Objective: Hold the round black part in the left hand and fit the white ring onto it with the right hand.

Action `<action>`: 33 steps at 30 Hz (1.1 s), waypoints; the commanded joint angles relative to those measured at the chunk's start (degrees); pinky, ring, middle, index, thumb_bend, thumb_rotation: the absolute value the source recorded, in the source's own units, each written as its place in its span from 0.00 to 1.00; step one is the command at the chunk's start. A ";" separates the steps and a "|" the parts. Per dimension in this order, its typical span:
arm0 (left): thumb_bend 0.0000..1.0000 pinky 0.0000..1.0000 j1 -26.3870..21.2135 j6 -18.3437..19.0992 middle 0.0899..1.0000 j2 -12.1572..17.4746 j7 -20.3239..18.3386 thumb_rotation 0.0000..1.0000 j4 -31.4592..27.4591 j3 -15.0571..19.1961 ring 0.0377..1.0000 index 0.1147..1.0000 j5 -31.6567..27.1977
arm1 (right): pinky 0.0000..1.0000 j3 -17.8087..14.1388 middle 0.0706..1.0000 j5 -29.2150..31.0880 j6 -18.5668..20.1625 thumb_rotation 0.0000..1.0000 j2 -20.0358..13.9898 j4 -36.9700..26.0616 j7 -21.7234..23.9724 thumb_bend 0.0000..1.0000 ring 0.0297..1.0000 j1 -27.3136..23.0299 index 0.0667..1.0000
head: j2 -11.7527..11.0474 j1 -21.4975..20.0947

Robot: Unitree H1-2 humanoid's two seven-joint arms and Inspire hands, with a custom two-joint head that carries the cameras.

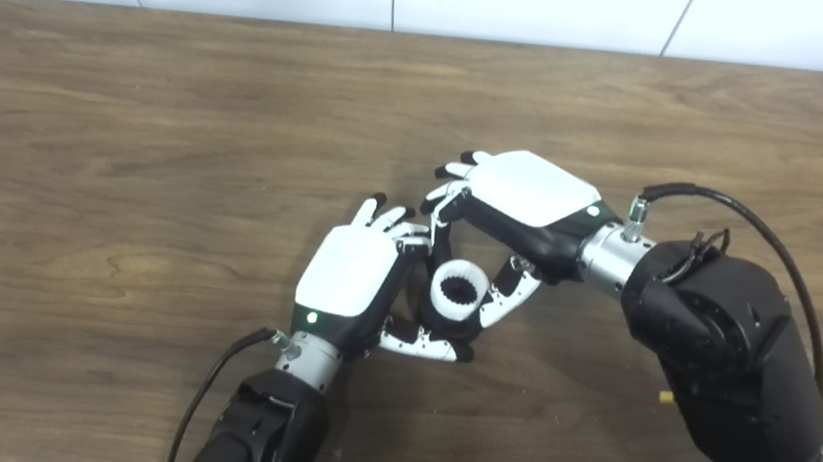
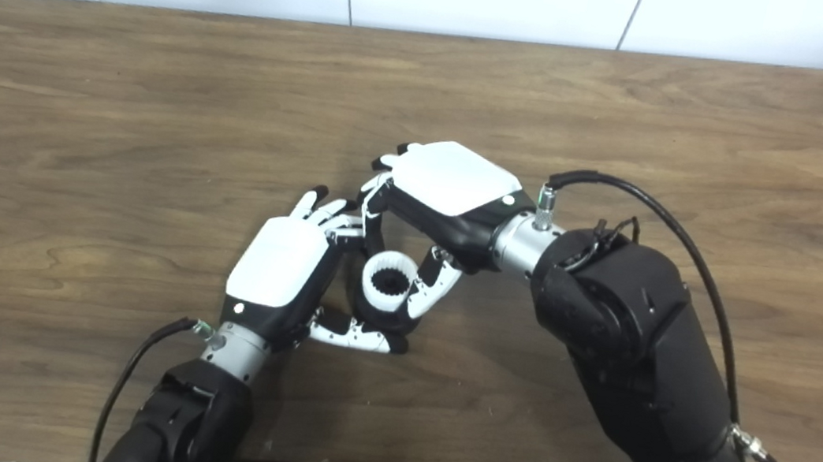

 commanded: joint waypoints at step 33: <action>0.52 1.00 -0.93 -0.14 0.75 -0.50 -0.22 0.05 -2.01 -0.41 0.89 0.42 0.20 | 1.00 0.35 0.82 -1.30 -2.92 0.14 -0.02 0.92 -3.20 0.52 0.95 0.73 0.45 | 0.13 -0.16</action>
